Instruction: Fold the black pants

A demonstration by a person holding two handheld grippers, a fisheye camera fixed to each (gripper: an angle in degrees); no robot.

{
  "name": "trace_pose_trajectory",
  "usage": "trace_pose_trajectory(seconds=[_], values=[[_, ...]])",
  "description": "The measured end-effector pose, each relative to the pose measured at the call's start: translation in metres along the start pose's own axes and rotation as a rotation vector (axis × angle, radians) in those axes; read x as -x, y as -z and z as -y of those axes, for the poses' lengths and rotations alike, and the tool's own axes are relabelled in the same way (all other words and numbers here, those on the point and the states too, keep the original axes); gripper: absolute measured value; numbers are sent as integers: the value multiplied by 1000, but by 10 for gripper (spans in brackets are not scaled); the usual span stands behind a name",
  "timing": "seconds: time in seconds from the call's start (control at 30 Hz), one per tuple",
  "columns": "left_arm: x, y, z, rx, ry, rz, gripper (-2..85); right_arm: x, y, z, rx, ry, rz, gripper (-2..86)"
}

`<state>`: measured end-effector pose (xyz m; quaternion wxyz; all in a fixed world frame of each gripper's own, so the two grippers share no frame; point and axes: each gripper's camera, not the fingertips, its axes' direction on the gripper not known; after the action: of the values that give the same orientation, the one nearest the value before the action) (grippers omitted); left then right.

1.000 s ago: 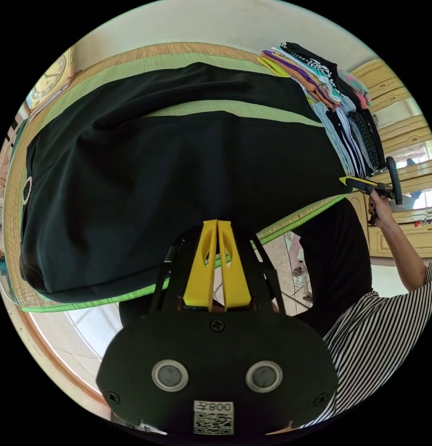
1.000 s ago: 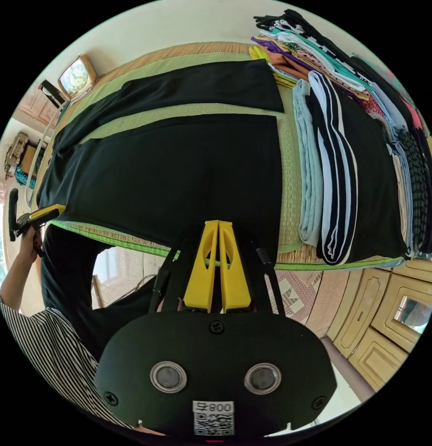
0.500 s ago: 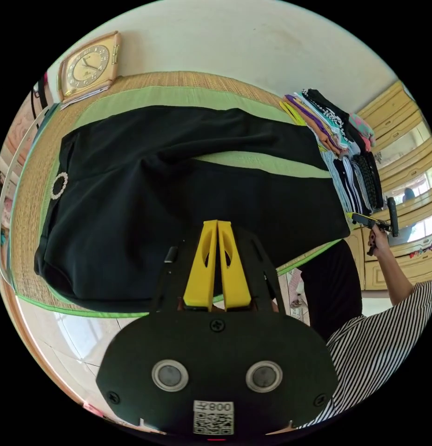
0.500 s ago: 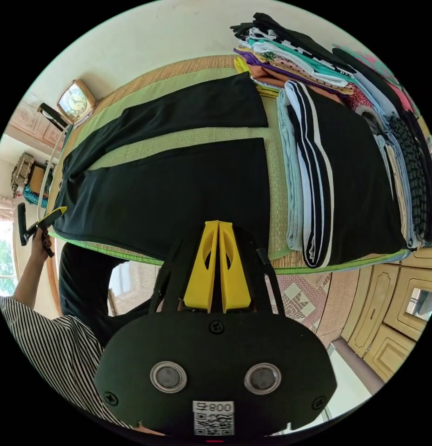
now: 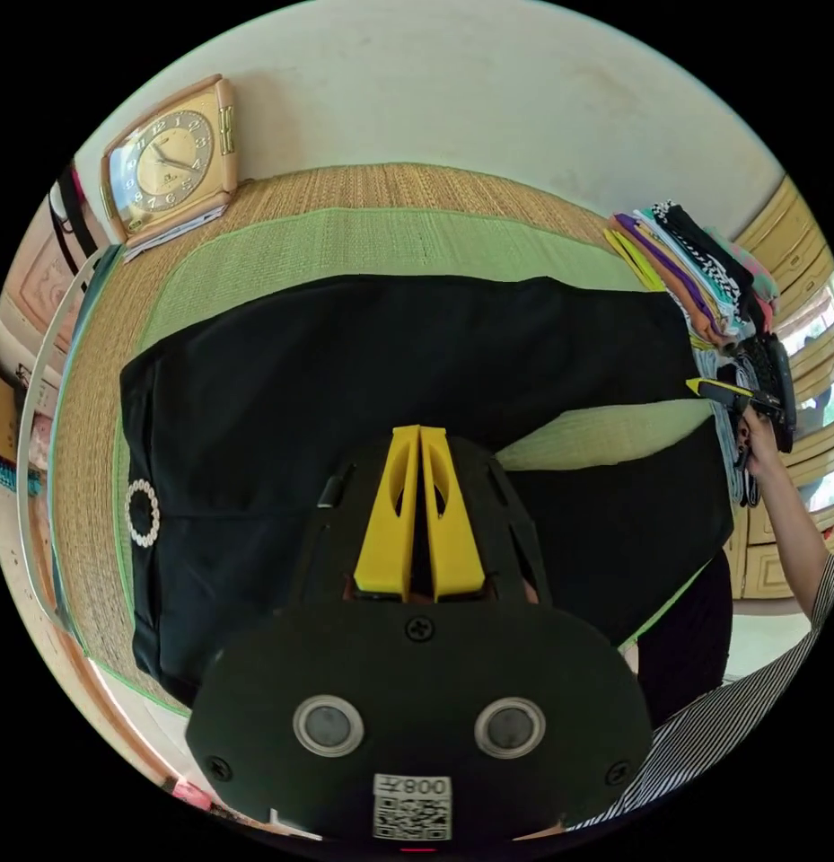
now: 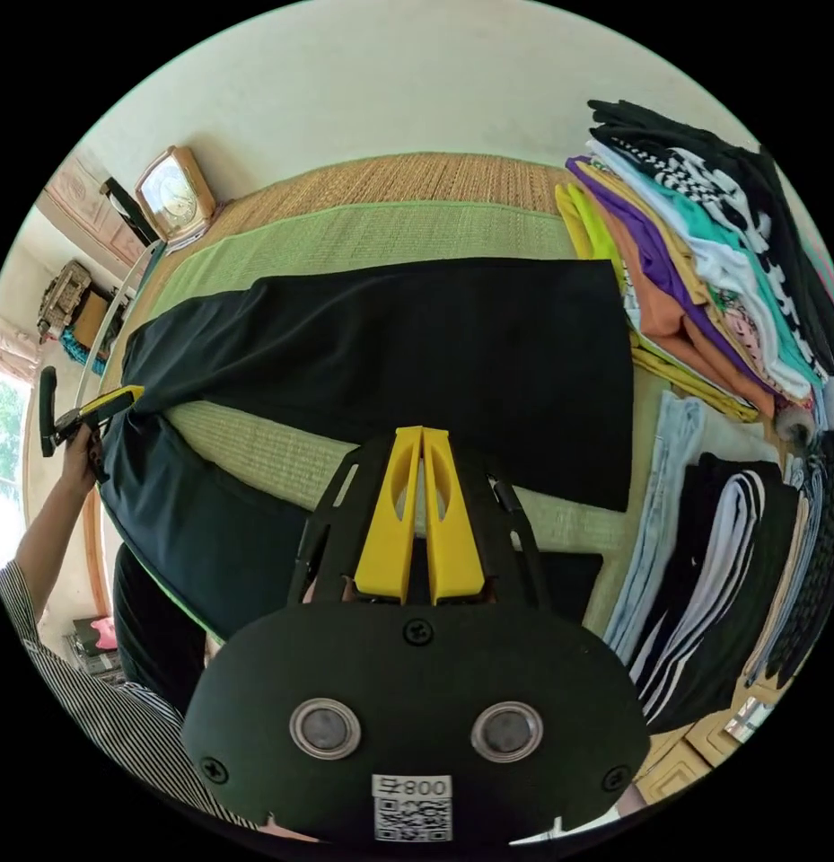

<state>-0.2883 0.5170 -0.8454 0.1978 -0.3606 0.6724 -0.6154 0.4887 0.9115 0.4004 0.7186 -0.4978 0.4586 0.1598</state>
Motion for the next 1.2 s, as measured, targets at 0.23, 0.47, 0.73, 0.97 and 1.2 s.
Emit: trace_pose_trajectory(seconds=[0.23,0.47,0.73,0.97,1.2], values=[[30,-33,35,70,-28,116,1,-8,-25,16,54,41,21,1],[57,-40,53,74,-11,129,0,-18,-25,21,71,46,61,1],[62,-50,60,51,-52,135,1,-18,-23,27,66,18,83,1],[79,-61,59,40,-27,120,1,-38,-1,33,-57,-89,24,0],[94,-71,48,47,-19,133,1,-59,-18,45,-14,-210,50,0]])
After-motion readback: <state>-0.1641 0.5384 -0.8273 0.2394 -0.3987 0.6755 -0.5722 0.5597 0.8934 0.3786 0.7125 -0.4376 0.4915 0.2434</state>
